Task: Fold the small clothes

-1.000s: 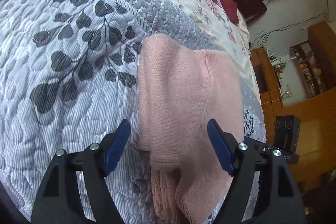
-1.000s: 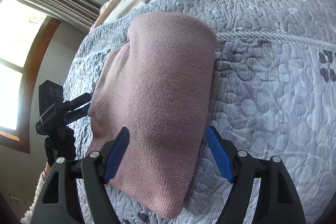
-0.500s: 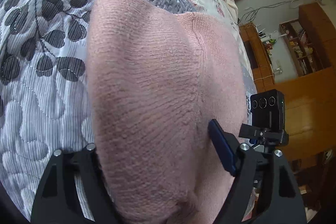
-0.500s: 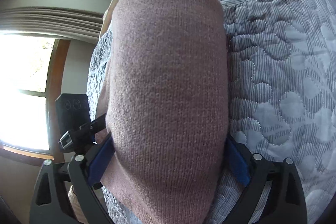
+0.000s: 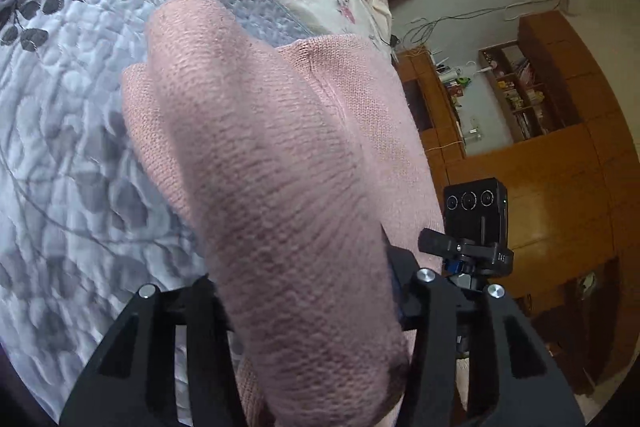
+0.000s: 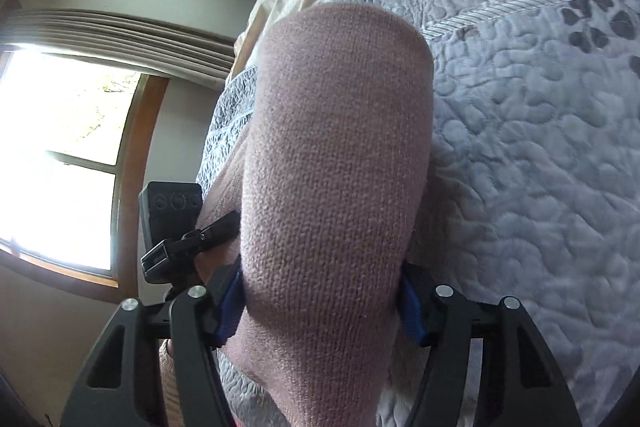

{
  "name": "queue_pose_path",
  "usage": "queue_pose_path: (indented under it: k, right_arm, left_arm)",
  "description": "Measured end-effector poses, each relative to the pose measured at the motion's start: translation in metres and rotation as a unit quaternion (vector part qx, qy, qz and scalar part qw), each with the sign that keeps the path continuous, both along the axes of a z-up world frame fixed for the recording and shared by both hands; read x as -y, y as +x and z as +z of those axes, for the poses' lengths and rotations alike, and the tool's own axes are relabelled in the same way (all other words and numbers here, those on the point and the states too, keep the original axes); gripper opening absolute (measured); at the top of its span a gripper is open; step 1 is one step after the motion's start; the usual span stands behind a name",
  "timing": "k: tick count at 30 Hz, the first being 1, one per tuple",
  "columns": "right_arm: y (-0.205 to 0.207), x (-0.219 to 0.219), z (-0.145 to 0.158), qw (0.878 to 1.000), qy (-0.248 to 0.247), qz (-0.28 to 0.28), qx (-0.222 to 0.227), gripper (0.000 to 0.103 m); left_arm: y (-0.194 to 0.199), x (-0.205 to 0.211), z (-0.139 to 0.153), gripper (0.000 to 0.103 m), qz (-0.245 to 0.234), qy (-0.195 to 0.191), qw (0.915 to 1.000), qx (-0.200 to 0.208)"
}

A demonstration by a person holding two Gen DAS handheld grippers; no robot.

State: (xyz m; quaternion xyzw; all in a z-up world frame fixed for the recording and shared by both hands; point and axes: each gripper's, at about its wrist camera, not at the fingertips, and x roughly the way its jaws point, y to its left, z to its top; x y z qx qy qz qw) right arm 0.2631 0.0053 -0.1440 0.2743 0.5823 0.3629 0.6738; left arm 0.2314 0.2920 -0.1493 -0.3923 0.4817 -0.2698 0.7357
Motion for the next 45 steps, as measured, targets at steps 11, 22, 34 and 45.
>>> queue_pose_path:
  k: [11, 22, 34, 45]
  right_arm:
    - [-0.076, 0.112, 0.008, 0.999, -0.017, -0.039, -0.008, 0.064]
    - [-0.102, 0.135, -0.040, 0.997, -0.051, -0.052, -0.003, 0.072]
    - [-0.161, 0.144, -0.012, 0.993, -0.100, -0.057, -0.001, 0.081]
    - [-0.210, 0.137, -0.015, 0.988, -0.142, -0.055, -0.009, 0.035]
  left_arm:
    - [-0.028, 0.129, 0.013, 0.047, -0.073, 0.025, 0.9969, 0.017]
    - [-0.049, 0.150, -0.045, 0.054, -0.061, 0.079, 0.9949, -0.015]
    - [-0.100, 0.136, 0.010, 0.064, -0.021, 0.214, 0.9765, 0.016]
    - [-0.165, 0.172, 0.011, 0.064, -0.042, 0.272, 0.9613, 0.017]
